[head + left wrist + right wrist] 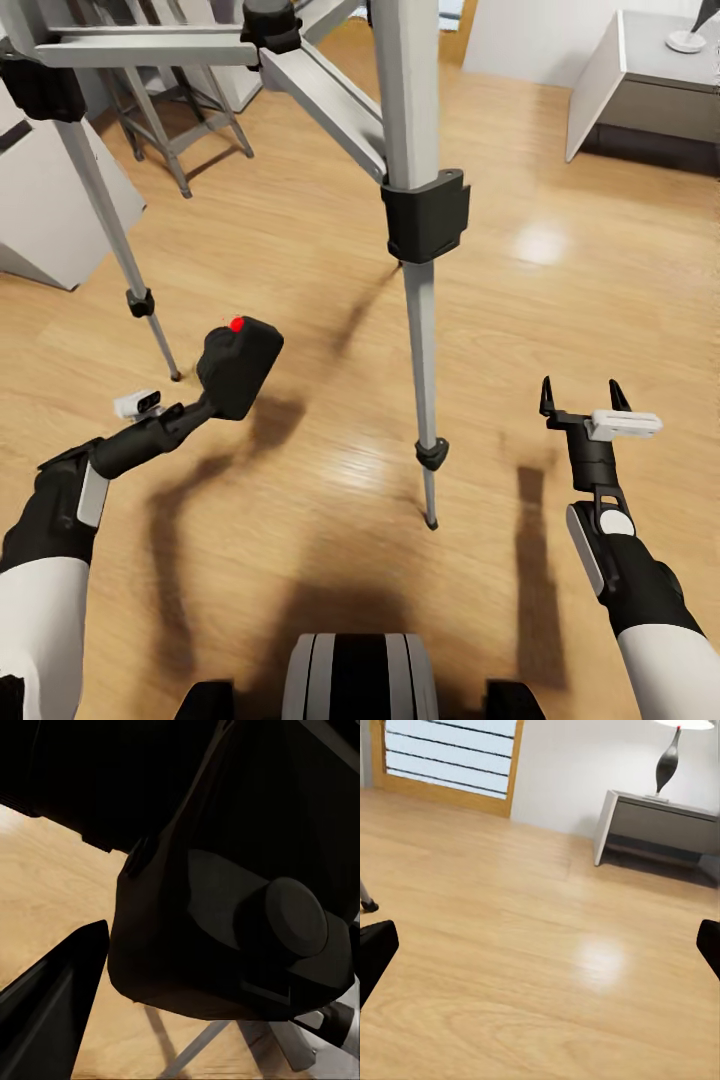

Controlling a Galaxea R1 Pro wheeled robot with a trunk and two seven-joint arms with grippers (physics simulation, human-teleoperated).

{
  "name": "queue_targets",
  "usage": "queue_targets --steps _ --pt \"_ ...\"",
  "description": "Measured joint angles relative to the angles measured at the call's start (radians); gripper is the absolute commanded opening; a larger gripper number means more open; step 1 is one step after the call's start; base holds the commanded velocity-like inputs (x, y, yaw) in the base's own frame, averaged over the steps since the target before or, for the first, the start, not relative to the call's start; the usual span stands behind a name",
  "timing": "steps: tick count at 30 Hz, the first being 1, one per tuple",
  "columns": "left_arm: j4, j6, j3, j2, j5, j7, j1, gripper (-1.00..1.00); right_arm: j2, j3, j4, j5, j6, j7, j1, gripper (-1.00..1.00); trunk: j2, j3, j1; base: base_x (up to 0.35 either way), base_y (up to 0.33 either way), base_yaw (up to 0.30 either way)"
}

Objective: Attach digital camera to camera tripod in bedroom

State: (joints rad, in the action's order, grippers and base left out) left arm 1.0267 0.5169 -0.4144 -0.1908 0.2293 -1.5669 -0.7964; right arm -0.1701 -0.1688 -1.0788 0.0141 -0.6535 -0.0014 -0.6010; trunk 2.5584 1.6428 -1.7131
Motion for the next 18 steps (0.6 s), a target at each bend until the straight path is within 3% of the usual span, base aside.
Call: queue_targets --steps 3,6,13,18 --pt "0.001 0.001 0.075 -0.003 0.001 0.000 0.000 -1.00 0.000 0.000 0.000 0.000 0.000 0.000 0.000 1.00 -0.001 -0.012 0.001 0.000 0.000 0.000" --pt "0.001 0.001 0.107 -0.005 0.001 0.000 0.000 -1.00 0.000 0.000 0.000 0.000 -0.001 0.000 0.000 1.00 -0.001 -0.023 0.003 0.000 0.000 0.000" --pt "-0.006 0.000 0.133 -0.010 0.001 0.000 0.000 -1.00 0.000 0.001 0.000 0.000 -0.006 0.001 0.004 1.00 -0.003 -0.050 0.006 0.000 0.000 0.000" --pt "-0.011 0.002 0.138 -0.027 0.001 0.000 -0.001 -1.00 0.000 0.001 0.001 0.000 -0.006 0.002 0.005 1.00 -0.004 -0.070 0.008 0.000 0.000 0.000"
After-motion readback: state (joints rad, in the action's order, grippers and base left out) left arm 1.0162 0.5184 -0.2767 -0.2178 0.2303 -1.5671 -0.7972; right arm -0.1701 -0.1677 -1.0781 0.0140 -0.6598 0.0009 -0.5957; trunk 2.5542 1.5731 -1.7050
